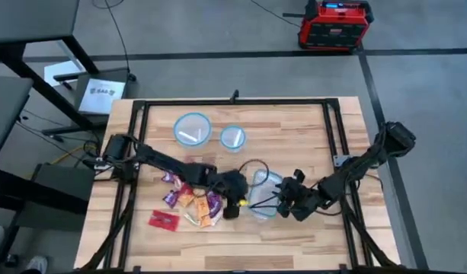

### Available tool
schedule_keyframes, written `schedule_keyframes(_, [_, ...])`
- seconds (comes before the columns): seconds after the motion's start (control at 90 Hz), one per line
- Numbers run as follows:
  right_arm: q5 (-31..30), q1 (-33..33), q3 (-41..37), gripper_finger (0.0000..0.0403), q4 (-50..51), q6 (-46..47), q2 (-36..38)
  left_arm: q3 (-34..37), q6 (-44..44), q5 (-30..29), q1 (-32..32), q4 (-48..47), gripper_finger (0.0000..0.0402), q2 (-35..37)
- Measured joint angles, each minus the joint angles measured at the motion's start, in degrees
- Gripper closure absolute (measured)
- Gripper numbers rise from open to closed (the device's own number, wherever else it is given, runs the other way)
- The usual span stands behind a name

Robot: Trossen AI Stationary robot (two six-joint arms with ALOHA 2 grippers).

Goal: Sort candy
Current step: Open the top right transparent bin

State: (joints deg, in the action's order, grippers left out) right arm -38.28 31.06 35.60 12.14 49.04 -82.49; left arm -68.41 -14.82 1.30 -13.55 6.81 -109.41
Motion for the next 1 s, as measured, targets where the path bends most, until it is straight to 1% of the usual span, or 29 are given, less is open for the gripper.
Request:
schedule_keyframes(0.078, [0.8,-2.8,-0.2,0.0278,-0.9,-5.3,1.2,0.2,-1.6,-0.1,-1.7,1.1,0.0401,-1.4])
schedule_keyframes(0.156, [1.1,-5.5,-0.2,0.0278,-3.9,-10.6,2.3,-0.7,-2.1,-0.1,-2.8,1.4,0.0402,-2.8])
schedule_keyframes(0.244, [3.0,-7.5,-0.1,0.0278,-5.0,-14.8,3.8,-2.3,-1.4,-0.1,-3.2,-3.7,0.0402,-2.2])
schedule_keyframes(0.333, [5.0,-7.6,1.0,0.0278,-4.1,-14.8,6.6,-3.9,0.2,-0.6,-3.3,-11.7,0.0402,-0.1])
schedule_keyframes(0.444, [6.2,-4.6,2.2,0.0278,-3.7,-13.1,10.5,-6.9,3.8,-4.5,-3.3,-16.2,0.0402,2.6])
schedule_keyframes(0.489, [6.3,-2.5,2.3,0.0278,-4.1,-11.9,12.1,-7.6,5.9,-6.2,-3.1,-16.4,0.0402,3.6])
schedule_keyframes(0.567, [6.2,2.5,2.4,0.0278,-3.7,-7.3,13.8,-9.0,8.7,-7.2,-2.0,-15.2,0.0402,3.9])
schedule_keyframes(0.633, [6.1,7.8,2.2,0.0278,-3.2,-1.9,13.8,-9.7,9.9,-7.2,-0.8,-14.2,0.0402,3.7])
schedule_keyframes(0.678, [5.2,11.7,2.0,0.0278,-4.8,1.8,12.9,-9.8,10.5,-6.4,0.0,-12.1,0.0402,3.1])
schedule_keyframes(0.744, [2.9,17.3,1.2,0.0278,-8.7,7.9,10.2,-9.9,10.7,-3.1,0.9,-8.2,0.0402,1.9])
schedule_keyframes(0.844, [-2.0,23.5,0.2,0.0278,-16.9,15.4,2.5,-10.0,10.8,0.6,2.0,-4.8,0.0402,-0.4])
schedule_keyframes(0.922, [-7.1,25.5,0.2,0.0275,-24.3,18.5,-5.3,-9.9,11.8,0.6,2.7,-3.5,0.0402,-1.9])
schedule_keyframes(1.0, [-9.4,25.3,0.2,0.0264,-31.6,20.3,-12.7,-9.8,12.7,0.4,3.2,-2.0,0.0402,-2.4])
